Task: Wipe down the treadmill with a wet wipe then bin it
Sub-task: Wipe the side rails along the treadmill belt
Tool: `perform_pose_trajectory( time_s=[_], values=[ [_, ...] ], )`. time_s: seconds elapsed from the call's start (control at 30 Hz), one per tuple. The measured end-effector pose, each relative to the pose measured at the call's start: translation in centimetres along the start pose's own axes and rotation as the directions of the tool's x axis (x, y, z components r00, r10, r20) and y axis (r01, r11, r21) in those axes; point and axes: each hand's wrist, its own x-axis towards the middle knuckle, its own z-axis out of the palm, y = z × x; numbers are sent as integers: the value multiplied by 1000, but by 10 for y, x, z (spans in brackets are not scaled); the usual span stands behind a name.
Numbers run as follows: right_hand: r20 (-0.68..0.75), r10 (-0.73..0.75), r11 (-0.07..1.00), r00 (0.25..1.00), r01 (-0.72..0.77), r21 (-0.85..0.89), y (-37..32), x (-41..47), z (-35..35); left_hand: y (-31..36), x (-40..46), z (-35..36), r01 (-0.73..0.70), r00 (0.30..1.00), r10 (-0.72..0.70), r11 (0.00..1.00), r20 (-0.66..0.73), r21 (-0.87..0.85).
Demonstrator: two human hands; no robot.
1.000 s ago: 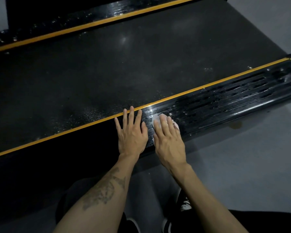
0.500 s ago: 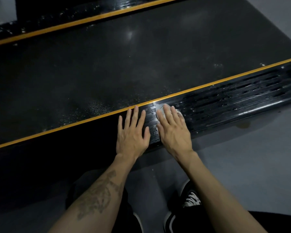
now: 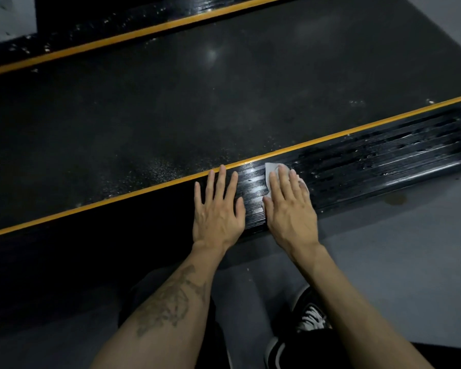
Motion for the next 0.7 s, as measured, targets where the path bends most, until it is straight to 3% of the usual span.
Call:
perform_pose_trajectory(
  time_s=[0.23,0.43,0.57,0.7],
  values=[
    [70,-140,990,988,140,5,-8,16,-1,1,3,0,15,1000,-15,1000,-2,5],
    [30,26,999,999,-26,-24,-13,1,-1,2,5,0,35,999,-35,999,1,-3],
    [80,-94,995,992,95,-2,-18,20,-5,4,8,-1,50,999,-50,998,-1,-23],
    [112,-90,996,990,92,-8,-5,36,-9,4,8,-1,50,999,-50,998,3,-25]
  ],
)
